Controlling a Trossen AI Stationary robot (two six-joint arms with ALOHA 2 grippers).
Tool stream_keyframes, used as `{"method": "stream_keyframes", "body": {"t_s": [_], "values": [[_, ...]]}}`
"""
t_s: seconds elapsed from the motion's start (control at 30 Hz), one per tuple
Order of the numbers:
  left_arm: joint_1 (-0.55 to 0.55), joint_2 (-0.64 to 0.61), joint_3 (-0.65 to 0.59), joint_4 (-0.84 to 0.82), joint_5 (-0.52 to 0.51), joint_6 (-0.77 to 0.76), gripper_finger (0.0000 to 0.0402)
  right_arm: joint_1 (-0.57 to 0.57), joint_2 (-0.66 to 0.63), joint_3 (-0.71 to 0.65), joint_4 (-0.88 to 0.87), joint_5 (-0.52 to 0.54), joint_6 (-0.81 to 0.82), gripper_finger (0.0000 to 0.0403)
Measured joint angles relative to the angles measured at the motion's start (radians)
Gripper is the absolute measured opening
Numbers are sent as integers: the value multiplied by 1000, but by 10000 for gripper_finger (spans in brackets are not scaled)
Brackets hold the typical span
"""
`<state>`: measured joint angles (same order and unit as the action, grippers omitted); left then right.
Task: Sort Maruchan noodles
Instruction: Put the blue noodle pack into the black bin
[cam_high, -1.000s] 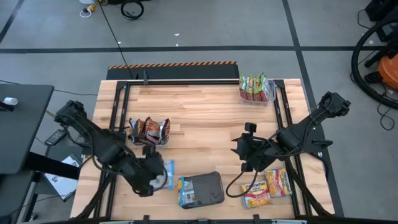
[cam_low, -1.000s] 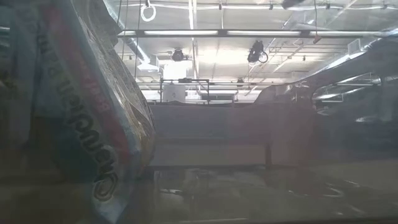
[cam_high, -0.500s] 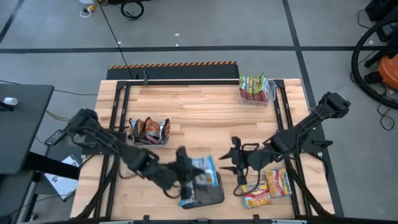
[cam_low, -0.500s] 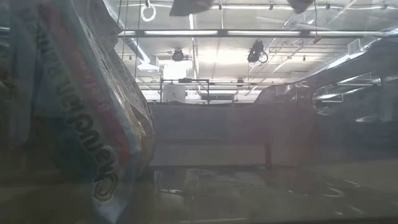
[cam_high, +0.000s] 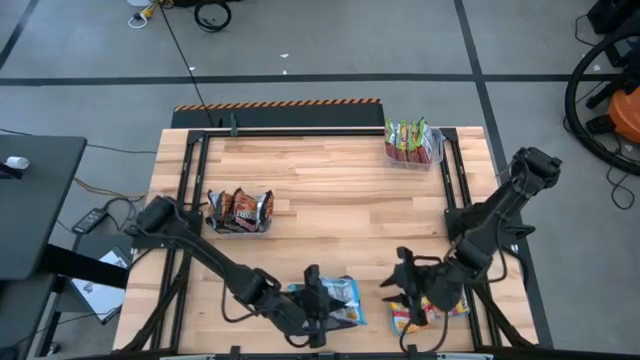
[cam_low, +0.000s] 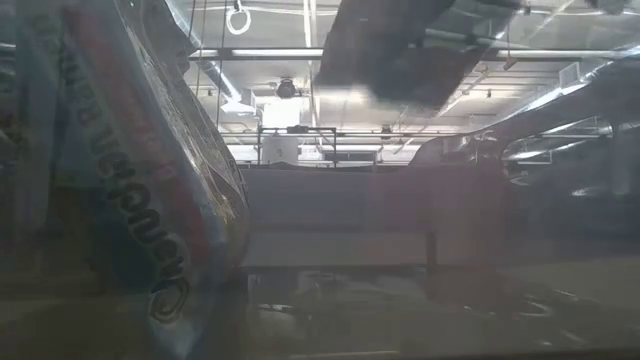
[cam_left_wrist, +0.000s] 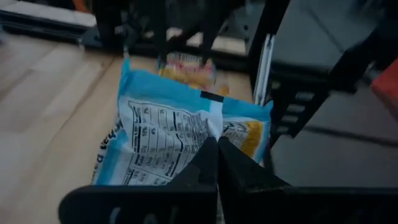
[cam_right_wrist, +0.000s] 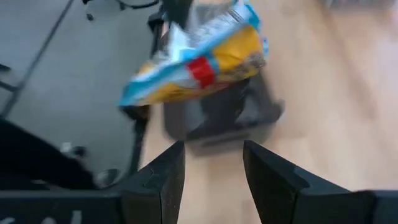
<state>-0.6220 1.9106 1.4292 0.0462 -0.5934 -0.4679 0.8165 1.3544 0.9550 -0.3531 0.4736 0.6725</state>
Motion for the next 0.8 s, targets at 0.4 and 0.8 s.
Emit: {"method": "stream_keyframes", "body": {"t_s": [0.4, 0.8], "values": [[15, 97, 1, 17, 22, 8, 0, 100, 0, 0, -65, -22, 296, 167], [91, 161, 0, 137, 129, 140, 4, 63, 1, 0, -64, -24, 169, 167]]}}
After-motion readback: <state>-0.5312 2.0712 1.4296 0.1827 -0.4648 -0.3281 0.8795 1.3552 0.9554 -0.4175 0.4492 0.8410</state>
